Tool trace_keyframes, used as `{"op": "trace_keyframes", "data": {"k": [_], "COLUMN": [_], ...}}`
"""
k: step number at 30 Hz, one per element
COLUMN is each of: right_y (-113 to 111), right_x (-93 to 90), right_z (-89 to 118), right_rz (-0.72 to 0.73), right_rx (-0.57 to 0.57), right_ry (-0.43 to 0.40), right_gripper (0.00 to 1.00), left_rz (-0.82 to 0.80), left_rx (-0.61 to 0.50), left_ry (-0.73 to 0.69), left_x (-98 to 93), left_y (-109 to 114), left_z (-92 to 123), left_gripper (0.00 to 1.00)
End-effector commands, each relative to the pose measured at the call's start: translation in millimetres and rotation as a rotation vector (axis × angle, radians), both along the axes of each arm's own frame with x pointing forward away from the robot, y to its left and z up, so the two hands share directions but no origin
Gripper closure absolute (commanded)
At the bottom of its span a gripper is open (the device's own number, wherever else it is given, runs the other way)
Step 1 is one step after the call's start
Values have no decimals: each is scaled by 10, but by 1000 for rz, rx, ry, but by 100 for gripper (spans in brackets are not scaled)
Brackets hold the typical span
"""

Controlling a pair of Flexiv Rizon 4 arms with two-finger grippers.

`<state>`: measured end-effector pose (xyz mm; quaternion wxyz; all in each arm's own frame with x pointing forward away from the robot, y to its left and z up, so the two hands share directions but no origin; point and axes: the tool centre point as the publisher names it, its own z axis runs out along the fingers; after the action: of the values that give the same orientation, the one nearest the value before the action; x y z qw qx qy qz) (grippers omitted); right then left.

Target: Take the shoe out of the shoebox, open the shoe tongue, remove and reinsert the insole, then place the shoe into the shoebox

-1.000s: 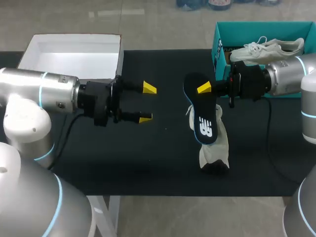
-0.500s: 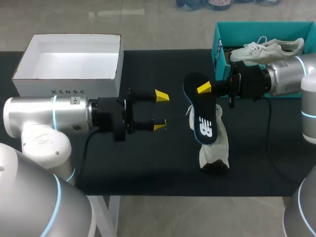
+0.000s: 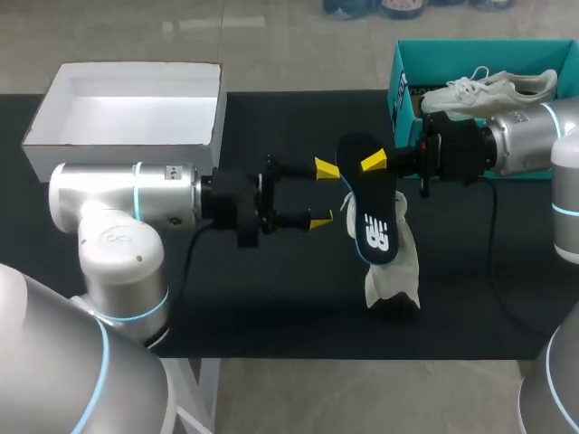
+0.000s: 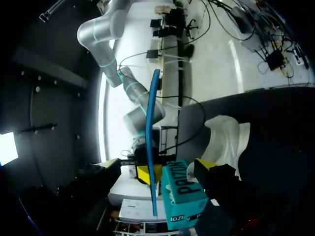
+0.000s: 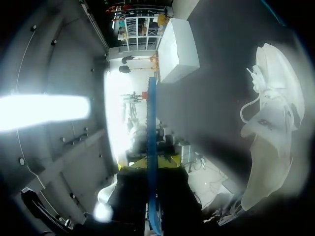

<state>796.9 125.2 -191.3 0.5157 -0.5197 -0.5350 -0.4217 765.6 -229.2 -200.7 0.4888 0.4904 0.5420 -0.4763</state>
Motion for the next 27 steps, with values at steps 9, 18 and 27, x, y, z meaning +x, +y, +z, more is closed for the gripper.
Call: {"op": "trace_keyframes", "data": {"k": [9,18,27], "right_y": [7,7,7], "right_x": [-7,-7,-7], "right_z": [2,2,2], "right_rz": [-2,-2,-2], "right_rx": [-2,-2,-2], "right_ry": [1,1,1], "right_gripper": [100,100,100], "left_rz": [-61,-62,-64], "left_rx": [-17,-15,-18], "left_ry": [-22,-38,-51], "left_x": [75,72,72], "left_y": [-347,-328,-347], "left_z": [-43,-33,-2], "left_gripper": [0,36,39]}}
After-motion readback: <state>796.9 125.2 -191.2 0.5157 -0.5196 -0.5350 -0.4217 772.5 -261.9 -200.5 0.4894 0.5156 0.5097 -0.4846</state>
